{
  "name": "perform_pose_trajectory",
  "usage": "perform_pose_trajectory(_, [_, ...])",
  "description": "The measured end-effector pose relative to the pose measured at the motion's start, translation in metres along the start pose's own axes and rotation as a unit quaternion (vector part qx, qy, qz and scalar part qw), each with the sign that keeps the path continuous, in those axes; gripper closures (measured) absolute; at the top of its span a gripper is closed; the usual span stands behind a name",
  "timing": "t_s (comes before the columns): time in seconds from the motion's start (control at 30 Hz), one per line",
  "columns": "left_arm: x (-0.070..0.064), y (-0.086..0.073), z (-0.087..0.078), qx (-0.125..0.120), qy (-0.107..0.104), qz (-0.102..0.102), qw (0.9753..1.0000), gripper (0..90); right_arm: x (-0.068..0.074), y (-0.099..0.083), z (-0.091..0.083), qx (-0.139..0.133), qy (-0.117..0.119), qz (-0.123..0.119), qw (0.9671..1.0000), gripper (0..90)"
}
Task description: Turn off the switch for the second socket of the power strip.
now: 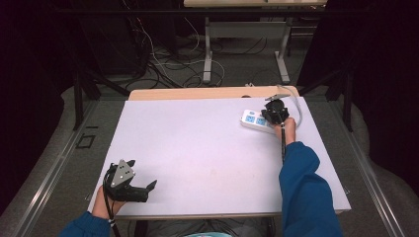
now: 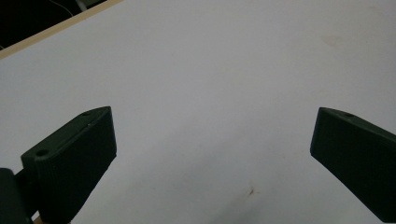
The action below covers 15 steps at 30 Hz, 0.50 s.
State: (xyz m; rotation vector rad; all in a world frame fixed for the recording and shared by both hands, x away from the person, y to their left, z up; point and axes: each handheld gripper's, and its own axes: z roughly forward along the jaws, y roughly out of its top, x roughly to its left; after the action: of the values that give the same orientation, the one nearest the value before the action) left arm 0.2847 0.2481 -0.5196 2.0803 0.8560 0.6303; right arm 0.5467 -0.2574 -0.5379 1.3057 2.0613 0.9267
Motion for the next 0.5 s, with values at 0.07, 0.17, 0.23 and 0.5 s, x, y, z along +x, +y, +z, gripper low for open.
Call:
perform_pose_trajectory(0.07, [0.0,0.0001,0.0001,0.0,0.0,0.0,1.0,0.3,0.0,0.0,0.0,0.001,0.0,-0.001,1.0,90.0])
perform_pose_trajectory(0.17, [0.0001,0.0002,0.0002,0.001,0.0,0.002,1.0,0.3,-0.001,-0.0004,0.0006,-0.003,0.005,0.003,1.0,90.0])
perform_pose_trajectory(0.23, [0.0001,0.0001,0.0003,0.001,0.0,0.001,1.0,0.3,-0.0005,-0.0005,0.0008,0.0,0.003,0.005,1.0,90.0])
perform_pose_trajectory(0.5, [0.0,0.0002,0.0004,0.001,-0.001,0.001,1.0,0.4,-0.0005,-0.001,0.001,0.002,0.0,0.0,1.0,90.0])
